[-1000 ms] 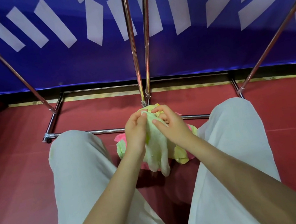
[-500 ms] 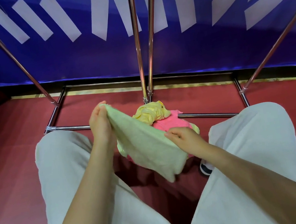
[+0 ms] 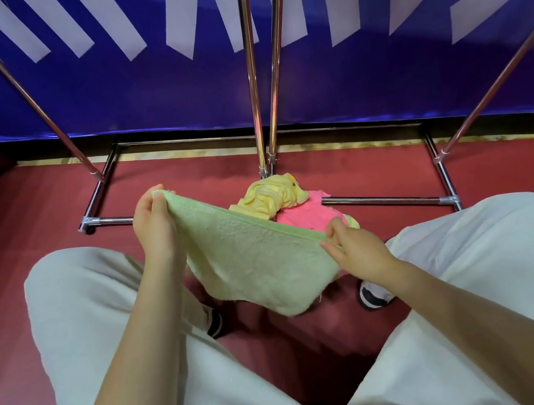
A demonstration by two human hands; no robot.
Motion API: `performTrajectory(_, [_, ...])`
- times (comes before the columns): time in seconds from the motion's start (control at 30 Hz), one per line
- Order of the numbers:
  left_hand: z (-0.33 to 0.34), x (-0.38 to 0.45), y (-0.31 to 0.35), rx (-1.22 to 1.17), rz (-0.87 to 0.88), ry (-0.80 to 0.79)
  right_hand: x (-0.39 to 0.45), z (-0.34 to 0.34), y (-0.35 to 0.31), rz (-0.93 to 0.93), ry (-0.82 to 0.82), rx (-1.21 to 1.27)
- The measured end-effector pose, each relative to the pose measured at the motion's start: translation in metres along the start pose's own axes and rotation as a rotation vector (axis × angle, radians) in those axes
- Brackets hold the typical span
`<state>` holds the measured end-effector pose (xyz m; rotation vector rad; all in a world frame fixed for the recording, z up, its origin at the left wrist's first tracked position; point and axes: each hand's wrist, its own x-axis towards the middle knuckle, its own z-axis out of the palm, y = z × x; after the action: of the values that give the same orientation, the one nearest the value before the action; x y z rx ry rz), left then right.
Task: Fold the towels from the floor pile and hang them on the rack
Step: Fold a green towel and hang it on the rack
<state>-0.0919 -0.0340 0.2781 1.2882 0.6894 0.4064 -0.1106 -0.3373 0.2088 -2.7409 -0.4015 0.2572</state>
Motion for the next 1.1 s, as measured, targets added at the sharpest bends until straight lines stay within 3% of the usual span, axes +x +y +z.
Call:
performTrajectory(0.3, [-0.009, 0.002, -0.012, 0.19, 0.246, -0.11, 0.016, -0.005, 0.01, 0.099, 0.017, -0.029])
performTrajectory(0.5, [-0.006, 0.002, -0.013, 0.182, 0.286, -0.069, 0.018, -0.006, 0.015, 0.177, 0.134, 0.059])
performTrajectory(0.67, [-0.002, 0.003, -0.017, 0.201, 0.285, -0.058, 0.02, -0.005, 0.018, 0.265, 0.085, -0.074])
performTrajectory(0.8, [-0.002, 0.007, -0.021, 0.232, 0.263, 0.006, 0.025, -0.01, 0.018, 0.425, 0.061, 0.276])
performTrajectory(0.97, [-0.003, 0.01, -0.026, 0.285, 0.203, 0.13, 0.028, -0.029, 0.014, 0.471, 0.287, 0.977])
performTrajectory(1.03, [-0.003, 0.011, -0.028, 0.314, 0.217, 0.127, 0.028, -0.036, 0.012, 0.482, 0.376, 1.089])
performTrajectory(1.1, [0.0, 0.01, -0.029, 0.342, 0.238, 0.101, 0.028, -0.042, 0.01, 0.492, 0.479, 1.051])
